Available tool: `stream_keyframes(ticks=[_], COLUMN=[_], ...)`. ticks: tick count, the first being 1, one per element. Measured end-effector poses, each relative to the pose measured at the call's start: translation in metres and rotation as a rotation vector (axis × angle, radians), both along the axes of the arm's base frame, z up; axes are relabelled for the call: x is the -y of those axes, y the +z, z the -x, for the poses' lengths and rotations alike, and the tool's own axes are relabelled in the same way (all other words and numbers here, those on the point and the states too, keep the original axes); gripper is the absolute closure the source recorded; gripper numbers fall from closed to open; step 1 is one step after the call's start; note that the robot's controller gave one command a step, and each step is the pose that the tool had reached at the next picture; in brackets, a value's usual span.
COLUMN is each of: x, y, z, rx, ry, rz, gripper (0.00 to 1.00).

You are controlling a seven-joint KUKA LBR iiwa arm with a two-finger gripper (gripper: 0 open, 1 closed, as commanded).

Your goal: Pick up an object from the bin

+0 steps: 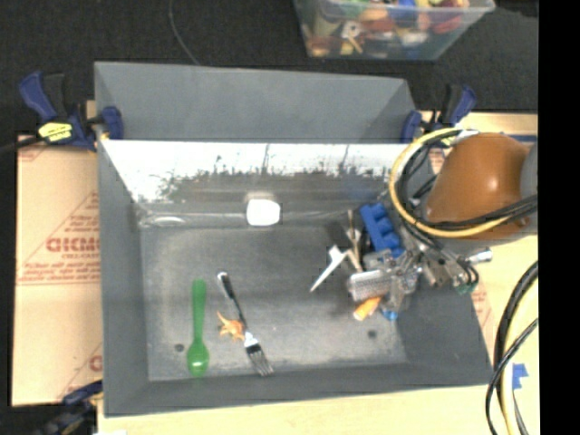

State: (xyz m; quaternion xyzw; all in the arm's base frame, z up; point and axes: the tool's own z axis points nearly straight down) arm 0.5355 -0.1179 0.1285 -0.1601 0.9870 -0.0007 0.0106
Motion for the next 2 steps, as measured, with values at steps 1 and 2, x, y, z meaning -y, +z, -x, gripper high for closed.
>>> stream_keyframes(ticks=[1, 2], x=[0.001, 0.001], y=[0.027, 0.051], z=[-0.001, -0.001], rx=[0.002, 0.003], ry=[-0.002, -0.007], rz=[0.001, 0.001], gripper=[1.0, 1.0])
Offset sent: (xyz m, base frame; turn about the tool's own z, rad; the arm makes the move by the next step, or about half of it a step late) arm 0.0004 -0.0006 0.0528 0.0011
